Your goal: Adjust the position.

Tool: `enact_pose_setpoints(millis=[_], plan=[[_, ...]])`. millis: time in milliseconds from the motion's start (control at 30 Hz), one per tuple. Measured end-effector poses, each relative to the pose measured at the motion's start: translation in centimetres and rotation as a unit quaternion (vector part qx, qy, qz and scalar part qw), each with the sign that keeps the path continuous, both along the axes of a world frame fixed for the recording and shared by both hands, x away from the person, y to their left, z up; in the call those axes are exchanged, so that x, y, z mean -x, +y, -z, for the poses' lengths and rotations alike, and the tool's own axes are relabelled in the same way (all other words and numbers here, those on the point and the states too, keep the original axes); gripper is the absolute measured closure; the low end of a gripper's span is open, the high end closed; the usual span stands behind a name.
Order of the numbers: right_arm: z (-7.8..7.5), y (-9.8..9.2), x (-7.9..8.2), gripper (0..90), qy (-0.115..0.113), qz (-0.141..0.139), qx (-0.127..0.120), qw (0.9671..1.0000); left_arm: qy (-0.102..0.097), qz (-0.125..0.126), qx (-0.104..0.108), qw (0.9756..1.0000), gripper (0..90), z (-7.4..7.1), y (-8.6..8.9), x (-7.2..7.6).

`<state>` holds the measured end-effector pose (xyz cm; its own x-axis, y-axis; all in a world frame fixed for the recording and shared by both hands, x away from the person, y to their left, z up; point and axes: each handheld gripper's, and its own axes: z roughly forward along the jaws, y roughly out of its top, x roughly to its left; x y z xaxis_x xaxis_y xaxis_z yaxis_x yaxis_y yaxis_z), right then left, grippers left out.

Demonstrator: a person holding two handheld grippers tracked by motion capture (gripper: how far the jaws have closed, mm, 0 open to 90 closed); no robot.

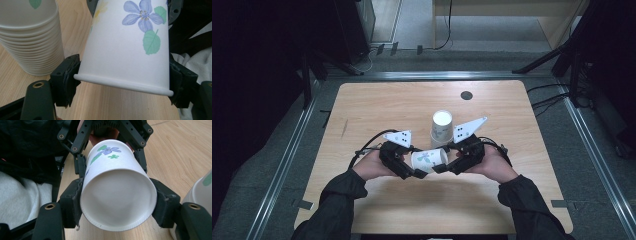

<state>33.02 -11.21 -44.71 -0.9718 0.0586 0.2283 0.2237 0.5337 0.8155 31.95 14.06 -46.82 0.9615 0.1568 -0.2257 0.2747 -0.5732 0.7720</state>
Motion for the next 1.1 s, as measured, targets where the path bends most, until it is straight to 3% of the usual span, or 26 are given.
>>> enact_pose_setpoints(millis=[233, 300, 433, 667, 933, 1100], plan=[[0.0, 0.1, 0.0, 33.8, 0.0, 0.0, 0.003, 1.0, -0.002, 0.001, -0.003, 1.0, 25.8, -0.2, 0.1, 0.0], [0.0, 0.2, 0.1, 29.0, -0.001, 0.002, 0.005, 1.0, -0.001, 0.001, -0.003, 1.0, 26.0, -0.3, 0.1, 0.0], [0.1, 0.2, 0.1, 25.2, -0.007, 0.006, 0.013, 0.9999, -0.008, 0.004, -0.019, 0.9998, 26.3, -0.8, 0.1, 0.1], [0.3, -0.3, 0.0, 24.6, -0.021, 0.014, 0.023, 0.9994, 0.015, -0.005, -0.013, 0.9998, 27.0, -1.6, 1.5, -0.7], [0.6, -0.4, -0.1, 24.6, -0.026, 0.022, 0.029, 0.999, -0.013, -0.001, -0.06, 0.9981, 26.8, -2.8, 1.4, -0.9], [0.7, -0.4, -0.1, 24.6, -0.029, 0.024, 0.035, 0.9987, -0.034, 0.008, -0.106, 0.9937, 26.8, -3.5, 0.8, -0.9]])
